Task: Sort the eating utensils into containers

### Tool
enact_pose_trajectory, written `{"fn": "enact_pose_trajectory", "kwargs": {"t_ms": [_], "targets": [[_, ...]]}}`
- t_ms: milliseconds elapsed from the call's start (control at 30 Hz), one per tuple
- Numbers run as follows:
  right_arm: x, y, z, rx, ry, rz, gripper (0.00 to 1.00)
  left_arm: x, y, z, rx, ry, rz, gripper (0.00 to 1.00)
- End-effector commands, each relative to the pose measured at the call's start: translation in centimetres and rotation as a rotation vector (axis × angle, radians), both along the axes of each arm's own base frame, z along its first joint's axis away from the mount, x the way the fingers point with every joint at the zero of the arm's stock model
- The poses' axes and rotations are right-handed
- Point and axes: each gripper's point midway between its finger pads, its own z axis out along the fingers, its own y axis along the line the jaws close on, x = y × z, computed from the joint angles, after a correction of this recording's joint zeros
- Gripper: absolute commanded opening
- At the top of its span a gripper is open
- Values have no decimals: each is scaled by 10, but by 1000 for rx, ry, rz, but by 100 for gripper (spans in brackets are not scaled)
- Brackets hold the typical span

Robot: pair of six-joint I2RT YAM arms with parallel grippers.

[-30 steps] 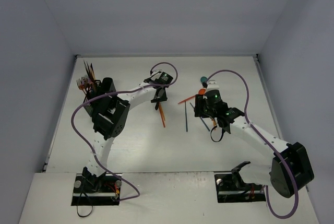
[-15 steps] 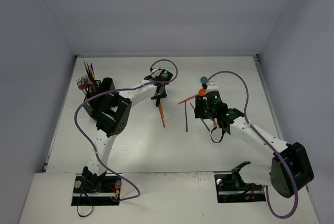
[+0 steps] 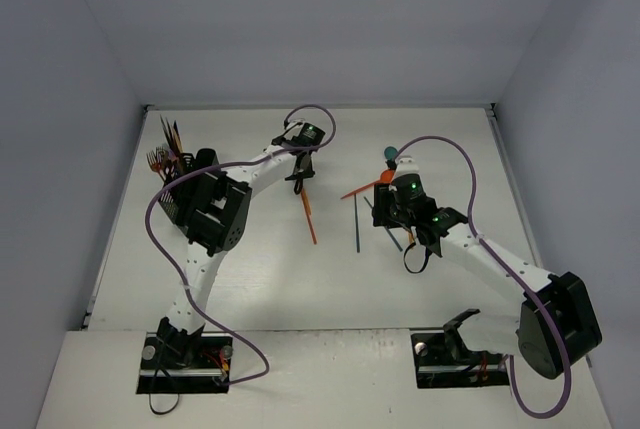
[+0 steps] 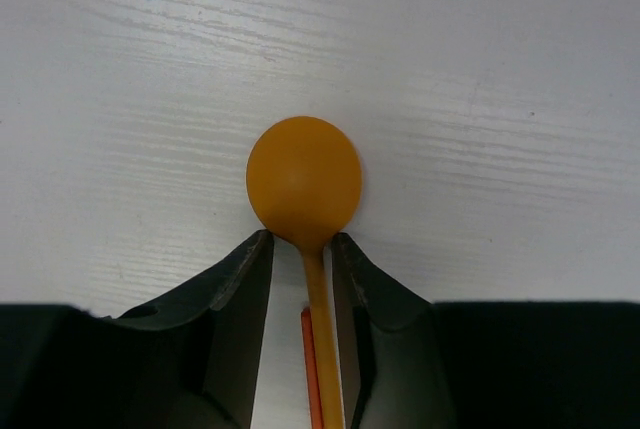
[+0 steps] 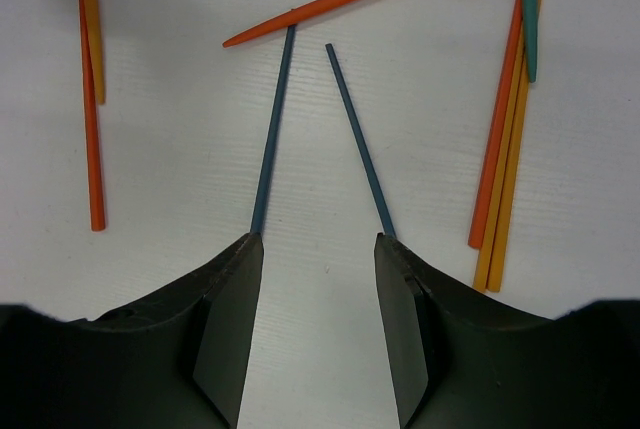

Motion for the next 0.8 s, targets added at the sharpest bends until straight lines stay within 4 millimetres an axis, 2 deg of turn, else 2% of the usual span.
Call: {"fn": "enact_pose_trajectory", "kwargs": {"t_ms": [0,133,200,333,433,567,633,700,767], "targets": [[9,3,11,25,-40,-4,46,12,-1,20,-17,-43,-7,21],[10,4,11,27,-39,-3,46,11,-3,24,-34,-46,-1,6],[10,4,11,30,-38,0,46,12,-3,34,-43,-64,2,1],[9,6,13,38,-40,3,46,18,-5,63,-64,-134,-9,0],[9,6,17,45,-50,5,46,25,-7,108,-108,-245,-26,0],[8,7,22,59,-61,6,46,26,-1,165,-131,-396,-56,0],[8,8,25,65,-67,11,46,18,14,196,-95,-480,-80,0],[7,8,28,71,-72,13,46,14,31,218,-57,-560,-100,0],[7,8,29,74,-78,15,46,16,45,245,-39,-676,-101,0]]}}
